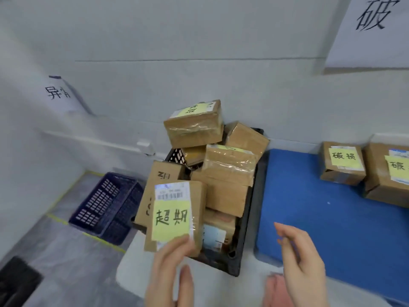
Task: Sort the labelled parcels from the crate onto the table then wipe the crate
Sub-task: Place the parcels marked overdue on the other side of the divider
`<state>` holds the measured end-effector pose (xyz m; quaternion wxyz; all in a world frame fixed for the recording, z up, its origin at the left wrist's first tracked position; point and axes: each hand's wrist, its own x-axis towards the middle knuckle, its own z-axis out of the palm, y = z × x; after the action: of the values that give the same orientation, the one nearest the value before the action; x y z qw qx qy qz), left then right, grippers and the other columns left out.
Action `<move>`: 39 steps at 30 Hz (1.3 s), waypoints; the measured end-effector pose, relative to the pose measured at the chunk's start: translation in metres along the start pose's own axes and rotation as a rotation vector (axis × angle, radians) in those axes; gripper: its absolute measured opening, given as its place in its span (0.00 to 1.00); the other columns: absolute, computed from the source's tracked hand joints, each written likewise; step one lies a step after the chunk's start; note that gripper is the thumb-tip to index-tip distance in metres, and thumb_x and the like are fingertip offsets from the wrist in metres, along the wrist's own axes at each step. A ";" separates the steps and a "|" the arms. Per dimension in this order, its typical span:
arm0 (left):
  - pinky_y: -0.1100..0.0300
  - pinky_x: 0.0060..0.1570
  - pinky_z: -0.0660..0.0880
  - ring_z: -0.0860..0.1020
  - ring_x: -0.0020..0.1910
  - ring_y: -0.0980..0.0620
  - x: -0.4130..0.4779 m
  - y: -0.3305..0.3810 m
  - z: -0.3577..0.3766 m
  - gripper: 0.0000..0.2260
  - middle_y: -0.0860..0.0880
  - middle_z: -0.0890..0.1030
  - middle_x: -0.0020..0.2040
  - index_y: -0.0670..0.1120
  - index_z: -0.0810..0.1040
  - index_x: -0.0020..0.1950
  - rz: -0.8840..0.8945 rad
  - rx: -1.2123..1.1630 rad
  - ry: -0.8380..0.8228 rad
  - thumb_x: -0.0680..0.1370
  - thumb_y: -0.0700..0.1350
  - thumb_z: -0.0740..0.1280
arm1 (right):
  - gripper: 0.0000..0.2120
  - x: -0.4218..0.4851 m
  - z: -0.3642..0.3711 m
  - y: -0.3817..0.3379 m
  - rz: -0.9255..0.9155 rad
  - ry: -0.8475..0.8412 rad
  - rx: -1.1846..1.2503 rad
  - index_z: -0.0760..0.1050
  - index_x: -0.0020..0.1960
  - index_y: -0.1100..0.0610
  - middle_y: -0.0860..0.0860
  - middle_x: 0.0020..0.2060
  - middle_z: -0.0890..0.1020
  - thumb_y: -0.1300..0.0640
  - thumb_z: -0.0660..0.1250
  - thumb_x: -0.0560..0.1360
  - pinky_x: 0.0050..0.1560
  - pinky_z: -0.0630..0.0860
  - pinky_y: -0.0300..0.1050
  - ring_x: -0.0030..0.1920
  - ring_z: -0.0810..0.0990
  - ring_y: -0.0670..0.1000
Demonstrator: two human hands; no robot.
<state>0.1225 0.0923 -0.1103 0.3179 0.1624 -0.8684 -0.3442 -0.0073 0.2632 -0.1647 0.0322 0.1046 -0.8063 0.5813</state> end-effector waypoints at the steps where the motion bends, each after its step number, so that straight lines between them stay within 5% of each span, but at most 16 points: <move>1: 0.71 0.62 0.65 0.74 0.62 0.58 0.011 -0.011 -0.022 0.14 0.51 0.78 0.60 0.50 0.78 0.57 0.057 0.008 0.163 0.76 0.40 0.58 | 0.20 -0.003 0.012 -0.018 -0.102 -0.014 -0.007 0.78 0.52 0.38 0.43 0.50 0.78 0.64 0.61 0.80 0.52 0.73 0.35 0.53 0.79 0.49; 3: 0.64 0.62 0.68 0.72 0.64 0.56 0.032 -0.041 -0.054 0.14 0.50 0.75 0.62 0.45 0.76 0.59 0.038 0.034 0.227 0.76 0.39 0.58 | 0.12 -0.010 0.039 -0.047 -0.288 -0.054 0.006 0.78 0.56 0.45 0.47 0.53 0.76 0.57 0.59 0.79 0.54 0.70 0.32 0.56 0.77 0.48; 6: 0.56 0.64 0.69 0.67 0.70 0.55 0.056 -0.069 -0.062 0.18 0.54 0.70 0.68 0.48 0.73 0.66 -0.071 -0.067 0.091 0.77 0.37 0.59 | 0.14 -0.025 0.079 -0.075 -0.418 -0.176 0.014 0.77 0.61 0.50 0.49 0.63 0.71 0.56 0.60 0.78 0.59 0.70 0.35 0.63 0.74 0.51; 11: 0.77 0.63 0.60 0.54 0.76 0.61 0.074 -0.077 -0.050 0.25 0.54 0.55 0.78 0.57 0.63 0.75 0.055 -0.184 -0.206 0.79 0.42 0.59 | 0.20 -0.029 0.125 -0.087 -0.408 -0.258 -0.090 0.69 0.69 0.43 0.42 0.75 0.60 0.48 0.61 0.77 0.71 0.64 0.46 0.76 0.58 0.50; 17: 0.57 0.67 0.70 0.51 0.77 0.57 0.078 -0.105 -0.028 0.26 0.61 0.47 0.79 0.65 0.58 0.74 0.089 -0.134 -0.303 0.77 0.53 0.58 | 0.20 -0.022 0.138 -0.078 -0.351 -0.260 -0.110 0.70 0.68 0.48 0.46 0.77 0.52 0.48 0.63 0.77 0.63 0.64 0.25 0.75 0.57 0.42; 20: 0.75 0.63 0.63 0.53 0.76 0.60 0.077 -0.113 -0.030 0.24 0.60 0.50 0.78 0.62 0.62 0.73 0.098 -0.161 -0.287 0.77 0.50 0.59 | 0.21 -0.022 0.143 -0.079 -0.349 -0.229 -0.090 0.70 0.68 0.49 0.49 0.76 0.53 0.58 0.68 0.76 0.58 0.65 0.21 0.73 0.56 0.35; 22: 0.78 0.61 0.62 0.53 0.76 0.63 0.075 -0.115 -0.031 0.24 0.62 0.51 0.77 0.60 0.63 0.73 0.030 -0.232 -0.294 0.77 0.51 0.59 | 0.23 -0.024 0.145 -0.079 -0.344 -0.202 -0.085 0.68 0.68 0.49 0.49 0.76 0.54 0.62 0.68 0.76 0.57 0.65 0.20 0.72 0.56 0.31; 28: 0.61 0.60 0.74 0.53 0.77 0.60 0.073 -0.103 -0.032 0.26 0.63 0.48 0.78 0.65 0.59 0.74 0.079 -0.249 -0.288 0.76 0.52 0.56 | 0.21 -0.031 0.142 -0.080 -0.308 -0.112 -0.026 0.69 0.69 0.47 0.44 0.76 0.53 0.56 0.65 0.77 0.59 0.74 0.36 0.74 0.60 0.44; 33: 0.69 0.60 0.70 0.52 0.76 0.63 0.071 -0.071 -0.032 0.27 0.63 0.48 0.78 0.62 0.60 0.75 0.167 -0.244 -0.283 0.76 0.51 0.56 | 0.21 -0.038 0.108 -0.098 -0.335 -0.070 0.025 0.71 0.68 0.47 0.45 0.76 0.55 0.61 0.62 0.77 0.54 0.72 0.26 0.73 0.61 0.41; 39: 0.67 0.63 0.69 0.51 0.77 0.62 0.046 -0.019 -0.012 0.27 0.65 0.46 0.78 0.61 0.60 0.76 0.223 -0.345 -0.393 0.77 0.49 0.57 | 0.22 -0.055 0.043 -0.089 -0.298 0.017 -0.044 0.69 0.68 0.40 0.41 0.76 0.55 0.59 0.60 0.77 0.57 0.72 0.31 0.73 0.64 0.49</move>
<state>0.0971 0.0501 -0.0966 0.2023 -0.0607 -0.8545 -0.4745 0.0673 0.2032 -0.1056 0.1271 0.2175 -0.7942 0.5531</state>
